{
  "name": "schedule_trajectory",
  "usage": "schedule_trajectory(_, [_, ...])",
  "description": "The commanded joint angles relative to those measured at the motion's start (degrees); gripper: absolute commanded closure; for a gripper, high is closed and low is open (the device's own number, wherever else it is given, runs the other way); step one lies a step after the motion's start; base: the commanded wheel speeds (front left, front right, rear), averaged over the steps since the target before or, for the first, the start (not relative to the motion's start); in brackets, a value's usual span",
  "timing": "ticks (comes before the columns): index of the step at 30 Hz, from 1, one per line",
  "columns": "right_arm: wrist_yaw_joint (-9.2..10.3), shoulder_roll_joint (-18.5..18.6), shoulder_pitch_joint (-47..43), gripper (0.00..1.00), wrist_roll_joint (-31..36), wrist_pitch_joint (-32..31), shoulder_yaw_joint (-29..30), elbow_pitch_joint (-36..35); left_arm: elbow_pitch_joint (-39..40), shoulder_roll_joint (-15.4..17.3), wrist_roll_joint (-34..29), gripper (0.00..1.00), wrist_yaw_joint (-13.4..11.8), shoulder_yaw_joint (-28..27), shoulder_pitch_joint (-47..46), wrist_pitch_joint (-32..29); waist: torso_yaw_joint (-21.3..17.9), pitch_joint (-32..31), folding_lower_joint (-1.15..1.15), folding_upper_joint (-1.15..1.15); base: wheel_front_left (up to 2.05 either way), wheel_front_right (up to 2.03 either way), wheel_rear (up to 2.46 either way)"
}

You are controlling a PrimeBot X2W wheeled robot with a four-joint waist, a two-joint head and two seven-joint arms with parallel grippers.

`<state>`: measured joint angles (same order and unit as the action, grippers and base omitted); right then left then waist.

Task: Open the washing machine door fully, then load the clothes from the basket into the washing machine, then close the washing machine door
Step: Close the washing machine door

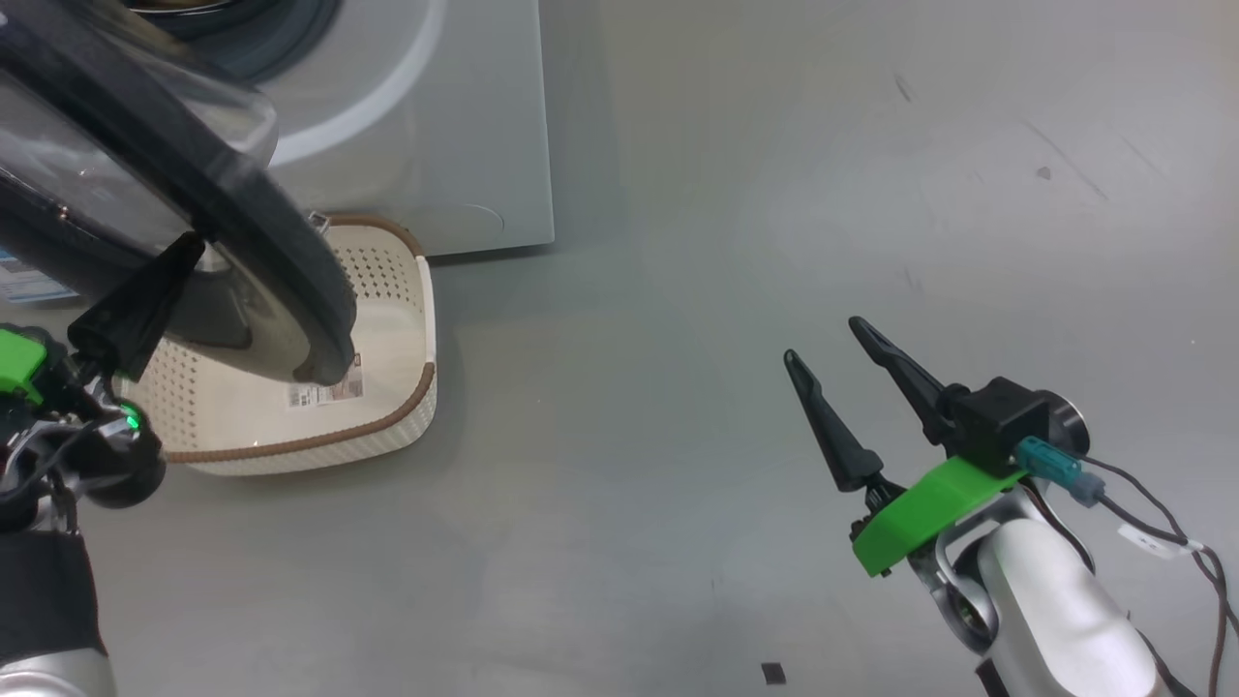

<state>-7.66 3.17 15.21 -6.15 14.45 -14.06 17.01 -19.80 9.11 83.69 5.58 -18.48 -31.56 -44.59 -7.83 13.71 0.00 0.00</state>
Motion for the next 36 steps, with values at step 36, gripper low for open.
schedule_trajectory(36, [0.17,-0.3,-6.8,0.0,-0.9,0.5,7.9,-5.3,22.8,0.1,-10.0,1.0,1.9,7.3,20.7,20.5,1.3,-10.4,0.0,0.0,0.0,0.0,0.0])
